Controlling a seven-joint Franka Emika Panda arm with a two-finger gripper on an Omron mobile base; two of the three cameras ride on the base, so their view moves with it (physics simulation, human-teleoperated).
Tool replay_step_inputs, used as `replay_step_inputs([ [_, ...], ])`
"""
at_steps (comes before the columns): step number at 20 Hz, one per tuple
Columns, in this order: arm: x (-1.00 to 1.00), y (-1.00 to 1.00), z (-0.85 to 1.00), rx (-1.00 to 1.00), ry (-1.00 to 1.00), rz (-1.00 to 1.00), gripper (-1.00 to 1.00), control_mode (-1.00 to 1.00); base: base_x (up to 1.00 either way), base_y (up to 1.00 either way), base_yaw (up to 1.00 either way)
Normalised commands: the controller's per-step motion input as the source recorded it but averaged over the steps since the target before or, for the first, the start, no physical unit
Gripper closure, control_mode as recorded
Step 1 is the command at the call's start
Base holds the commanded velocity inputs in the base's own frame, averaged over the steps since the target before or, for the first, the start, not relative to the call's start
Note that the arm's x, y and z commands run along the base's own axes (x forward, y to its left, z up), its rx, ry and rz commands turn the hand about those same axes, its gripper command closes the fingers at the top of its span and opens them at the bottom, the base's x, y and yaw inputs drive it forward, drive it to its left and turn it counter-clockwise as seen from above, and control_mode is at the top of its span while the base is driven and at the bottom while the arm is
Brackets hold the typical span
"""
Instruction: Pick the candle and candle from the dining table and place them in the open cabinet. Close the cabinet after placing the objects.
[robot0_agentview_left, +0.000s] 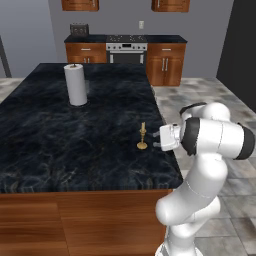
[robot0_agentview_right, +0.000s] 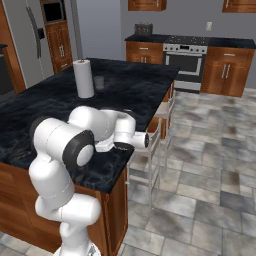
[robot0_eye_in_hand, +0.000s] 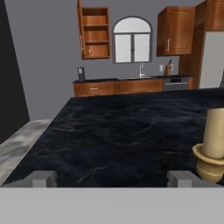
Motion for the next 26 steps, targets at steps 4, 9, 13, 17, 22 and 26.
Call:
replay_step_inputs([
  [4,0.09,0.00,-0.03,0.00,0.00,0.00,-1.00,-1.00,0.00,0.00,0.00],
  [9,0.08,0.00,-0.04,0.00,0.00,0.00,-1.00,-1.00,0.00,0.00,0.00],
  [13,0.08,0.00,-0.04,0.00,0.00,0.00,-1.00,-1.00,0.00,0.00,0.00],
  [17,0.08,0.00,-0.04,0.00,0.00,0.00,-1.00,-1.00,0.00,0.00,0.00],
  [22,0.11,0.03,-0.03,0.00,0.00,0.00,-1.00,-1.00,0.00,0.00,0.00],
  [26,0.13,0.02,-0.05,0.00,0.00,0.00,-1.00,-1.00,0.00,0.00,0.00],
])
